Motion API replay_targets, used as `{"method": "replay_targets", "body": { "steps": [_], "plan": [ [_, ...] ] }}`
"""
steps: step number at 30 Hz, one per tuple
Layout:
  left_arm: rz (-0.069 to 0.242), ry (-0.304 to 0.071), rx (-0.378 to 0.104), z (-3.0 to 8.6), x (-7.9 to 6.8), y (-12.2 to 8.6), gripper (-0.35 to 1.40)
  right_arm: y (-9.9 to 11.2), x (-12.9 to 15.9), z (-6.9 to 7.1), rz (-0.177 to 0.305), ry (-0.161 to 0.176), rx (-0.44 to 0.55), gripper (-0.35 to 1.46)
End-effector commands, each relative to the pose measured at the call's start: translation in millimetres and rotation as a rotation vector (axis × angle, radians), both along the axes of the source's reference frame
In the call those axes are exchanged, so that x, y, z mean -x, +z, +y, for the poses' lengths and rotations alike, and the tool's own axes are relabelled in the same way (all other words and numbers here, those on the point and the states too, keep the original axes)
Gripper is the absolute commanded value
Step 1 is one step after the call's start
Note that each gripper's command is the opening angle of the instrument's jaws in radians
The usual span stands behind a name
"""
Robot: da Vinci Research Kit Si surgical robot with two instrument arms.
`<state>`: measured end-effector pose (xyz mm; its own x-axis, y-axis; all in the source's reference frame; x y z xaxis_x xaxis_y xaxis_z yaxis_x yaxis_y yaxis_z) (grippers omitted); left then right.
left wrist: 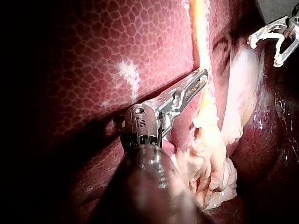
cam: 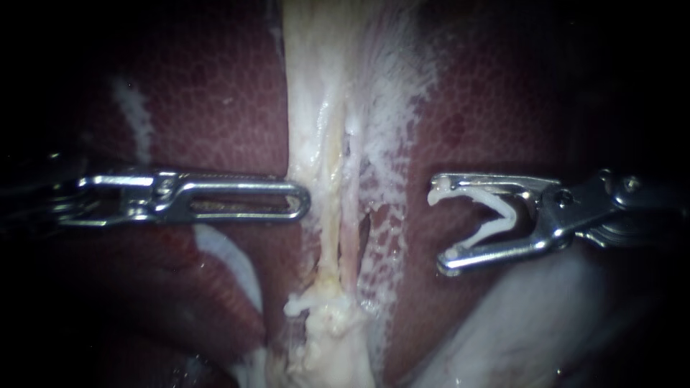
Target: Clipping second clip left tube
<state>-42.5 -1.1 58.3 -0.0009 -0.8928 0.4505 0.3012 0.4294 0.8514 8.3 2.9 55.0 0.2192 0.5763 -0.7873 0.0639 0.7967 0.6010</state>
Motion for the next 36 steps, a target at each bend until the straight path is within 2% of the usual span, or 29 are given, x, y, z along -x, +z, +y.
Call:
{"method": "replay_targets", "body": {
  "steps": [1,9,15,19,25,28,36],
  "plan": [
    [0.001,0.000,0.000,0.0,0.0,-0.1,-0.35,0.0,0.0,0.0,0.000,0.000,0.000,0.60],
    [-0.003,0.003,-0.008,0.6,-0.6,-1.4,-0.35,0.7,-0.6,-0.8,0.006,-0.007,0.003,0.60],
    [-0.008,-0.005,-0.029,2.1,-2.4,-4.3,-0.35,2.2,-2.0,-2.0,0.008,-0.010,-0.035,0.60],
    [-0.015,-0.017,-0.021,2.7,-3.4,-6.0,-0.35,4.1,-3.7,-3.5,0.011,-0.015,-0.059,0.59],
    [-0.016,-0.018,-0.016,2.5,-3.6,-6.6,-0.35,6.8,-6.1,-5.5,0.018,-0.024,-0.097,0.59],
    [-0.016,-0.017,-0.016,2.4,-3.7,-6.7,-0.35,7.7,-7.0,-6.4,0.009,-0.040,-0.115,0.59],
    [-0.015,-0.018,-0.016,2.2,-3.6,-7.1,-0.35,10.1,-9.3,-8.1,0.002,-0.069,-0.137,0.58]
  ]
}}
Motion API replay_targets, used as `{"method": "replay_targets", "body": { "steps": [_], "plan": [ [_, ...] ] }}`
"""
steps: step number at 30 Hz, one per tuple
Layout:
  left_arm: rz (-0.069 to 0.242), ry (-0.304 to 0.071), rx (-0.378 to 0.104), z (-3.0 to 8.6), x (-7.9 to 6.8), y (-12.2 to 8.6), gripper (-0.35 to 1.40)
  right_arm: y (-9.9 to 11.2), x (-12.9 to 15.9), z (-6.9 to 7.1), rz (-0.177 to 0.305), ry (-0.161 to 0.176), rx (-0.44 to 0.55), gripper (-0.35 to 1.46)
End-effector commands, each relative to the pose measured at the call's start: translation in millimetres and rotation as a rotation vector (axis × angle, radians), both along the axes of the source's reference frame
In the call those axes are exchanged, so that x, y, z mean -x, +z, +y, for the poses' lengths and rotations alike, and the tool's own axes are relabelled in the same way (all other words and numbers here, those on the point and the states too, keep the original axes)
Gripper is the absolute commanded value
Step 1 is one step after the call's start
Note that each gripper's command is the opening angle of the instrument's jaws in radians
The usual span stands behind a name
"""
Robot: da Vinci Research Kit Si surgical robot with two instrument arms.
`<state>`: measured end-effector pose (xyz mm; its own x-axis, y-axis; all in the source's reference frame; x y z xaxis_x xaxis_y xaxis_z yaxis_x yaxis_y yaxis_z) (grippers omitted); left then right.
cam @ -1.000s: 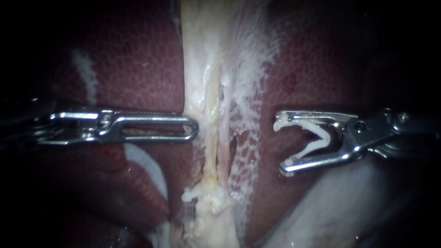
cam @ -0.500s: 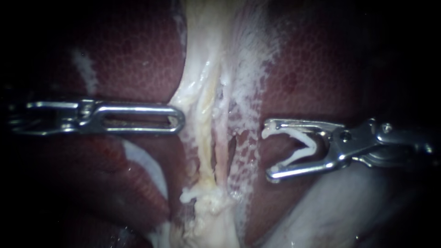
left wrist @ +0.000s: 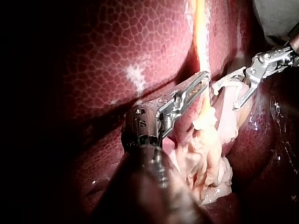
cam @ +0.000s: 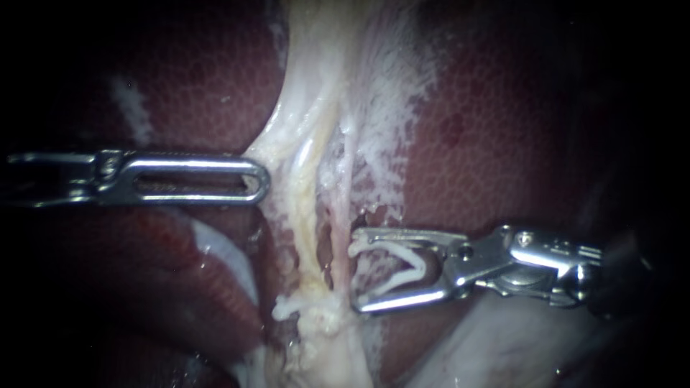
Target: Clipping second clip left tube
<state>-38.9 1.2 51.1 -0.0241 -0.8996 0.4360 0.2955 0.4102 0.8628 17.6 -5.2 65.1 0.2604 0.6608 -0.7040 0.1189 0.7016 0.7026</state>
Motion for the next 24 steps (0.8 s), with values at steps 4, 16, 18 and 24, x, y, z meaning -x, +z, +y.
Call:
{"method": "replay_targets", "body": {
  "steps": [4,16,18,24],
  "plan": [
    [0.001,-0.001,0.000,-0.1,0.1,-0.3,-0.35,0.9,-0.7,-0.2,-0.008,-0.011,0.003,0.58],
    [0.002,-0.002,0.001,-0.3,0.2,-0.4,-0.35,1.8,-3.4,-0.4,-0.012,-0.030,0.005,0.58],
    [0.002,-0.002,0.001,-0.3,0.2,-0.4,-0.35,1.7,-3.9,-0.5,-0.006,-0.037,0.006,0.58],
    [0.002,-0.003,0.001,-0.4,0.2,-0.4,-0.35,1.3,-5.2,-1.1,0.002,-0.056,-0.020,0.57]
  ]
}}
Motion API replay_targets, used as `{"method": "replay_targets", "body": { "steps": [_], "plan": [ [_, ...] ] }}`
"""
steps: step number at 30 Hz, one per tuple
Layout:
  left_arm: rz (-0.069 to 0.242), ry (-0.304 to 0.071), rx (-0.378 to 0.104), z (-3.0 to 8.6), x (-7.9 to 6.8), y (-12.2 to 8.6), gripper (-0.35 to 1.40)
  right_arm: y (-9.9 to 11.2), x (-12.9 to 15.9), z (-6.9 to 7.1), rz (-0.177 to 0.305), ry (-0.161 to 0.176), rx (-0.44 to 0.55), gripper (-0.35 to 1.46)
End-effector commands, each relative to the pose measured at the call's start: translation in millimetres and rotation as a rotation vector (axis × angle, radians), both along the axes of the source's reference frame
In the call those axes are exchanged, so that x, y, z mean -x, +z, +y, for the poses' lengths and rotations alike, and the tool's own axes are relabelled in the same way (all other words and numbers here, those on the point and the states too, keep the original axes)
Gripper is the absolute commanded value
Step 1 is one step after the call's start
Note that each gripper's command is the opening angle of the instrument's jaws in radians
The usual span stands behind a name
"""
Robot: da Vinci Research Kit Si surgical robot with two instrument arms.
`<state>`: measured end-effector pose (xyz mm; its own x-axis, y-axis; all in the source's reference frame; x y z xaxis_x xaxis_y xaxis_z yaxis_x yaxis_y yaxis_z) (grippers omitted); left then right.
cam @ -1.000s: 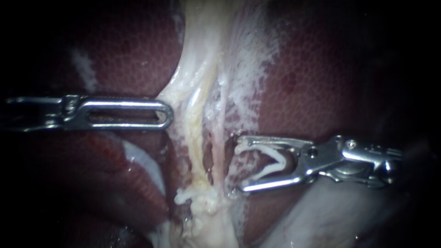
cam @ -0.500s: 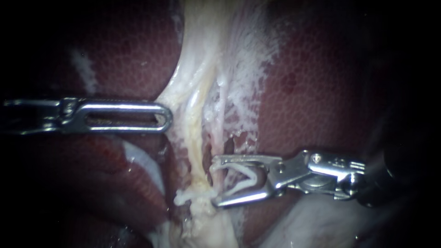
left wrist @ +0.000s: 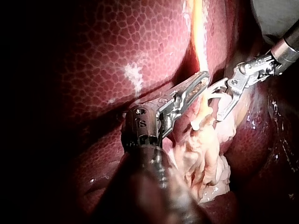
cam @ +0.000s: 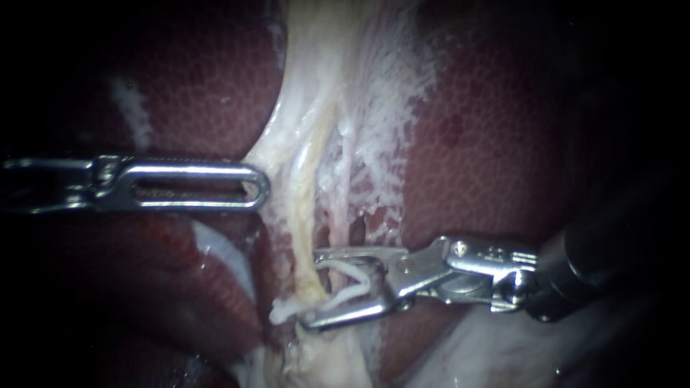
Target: Clipping second clip left tube
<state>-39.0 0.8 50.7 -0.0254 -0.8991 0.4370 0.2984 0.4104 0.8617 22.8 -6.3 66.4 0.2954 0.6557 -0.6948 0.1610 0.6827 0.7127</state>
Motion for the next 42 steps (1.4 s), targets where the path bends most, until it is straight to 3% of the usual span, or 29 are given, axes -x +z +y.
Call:
{"method": "replay_targets", "body": {
  "steps": [1,16,27,30,35,42],
  "plan": [
    [0.000,0.000,0.000,0.0,0.0,0.0,-0.35,-0.1,-0.2,-0.1,0.000,-0.001,-0.004,0.57],
    [0.001,-0.001,0.001,-0.1,0.2,0.1,-0.35,0.2,-3.0,-1.1,0.023,-0.049,-0.036,0.53],
    [0.001,-0.001,0.001,-0.1,0.2,0.1,-0.35,0.5,-3.1,-0.9,0.013,-0.037,-0.029,0.44],
    [0.001,-0.001,0.001,-0.1,0.2,0.1,-0.35,0.8,-3.0,-0.5,-0.008,-0.023,-0.022,0.29],
    [0.001,-0.001,0.001,-0.2,0.2,0.1,-0.35,1.4,-2.8,0.3,-0.069,0.004,-0.003,-0.34],
    [0.001,-0.001,0.001,-0.2,0.2,0.1,-0.35,1.8,-2.8,0.3,-0.072,0.004,-0.001,-0.35]
  ]
}}
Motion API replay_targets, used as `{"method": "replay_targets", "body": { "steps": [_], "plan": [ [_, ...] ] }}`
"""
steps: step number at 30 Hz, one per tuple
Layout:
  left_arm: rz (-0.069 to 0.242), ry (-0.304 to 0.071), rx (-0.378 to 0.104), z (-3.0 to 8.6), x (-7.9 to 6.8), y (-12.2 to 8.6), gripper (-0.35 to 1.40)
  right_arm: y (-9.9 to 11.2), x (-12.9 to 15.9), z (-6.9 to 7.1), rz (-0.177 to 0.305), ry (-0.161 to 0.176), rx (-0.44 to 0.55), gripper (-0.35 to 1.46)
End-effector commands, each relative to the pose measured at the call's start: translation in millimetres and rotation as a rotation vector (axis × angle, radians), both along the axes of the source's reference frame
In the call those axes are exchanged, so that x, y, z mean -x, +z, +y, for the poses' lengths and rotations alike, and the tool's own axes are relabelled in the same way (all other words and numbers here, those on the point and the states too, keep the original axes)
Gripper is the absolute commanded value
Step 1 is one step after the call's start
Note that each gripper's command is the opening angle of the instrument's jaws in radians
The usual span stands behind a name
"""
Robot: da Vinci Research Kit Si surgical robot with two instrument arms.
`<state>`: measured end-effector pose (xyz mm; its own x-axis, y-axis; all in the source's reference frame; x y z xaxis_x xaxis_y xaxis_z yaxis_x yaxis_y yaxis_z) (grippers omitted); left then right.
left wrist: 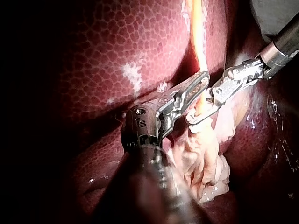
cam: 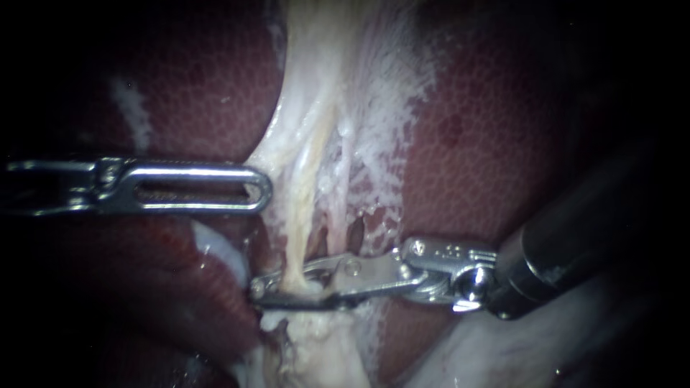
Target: Clipping second clip left tube
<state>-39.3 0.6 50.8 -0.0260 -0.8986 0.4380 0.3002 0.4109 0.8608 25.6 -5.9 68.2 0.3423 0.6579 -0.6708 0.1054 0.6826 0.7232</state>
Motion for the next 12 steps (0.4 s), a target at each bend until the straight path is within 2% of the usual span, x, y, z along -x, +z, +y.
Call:
{"method": "replay_targets", "body": {
  "steps": [1,12],
  "plan": [
    [0.000,0.000,0.000,0.0,0.0,0.0,-0.35,0.0,-0.1,-0.1,0.001,-0.001,0.000,-0.35],
    [0.000,0.000,0.000,0.0,0.0,-0.1,-0.35,0.1,0.0,-0.3,-0.001,0.001,0.003,-0.35]
  ]
}}
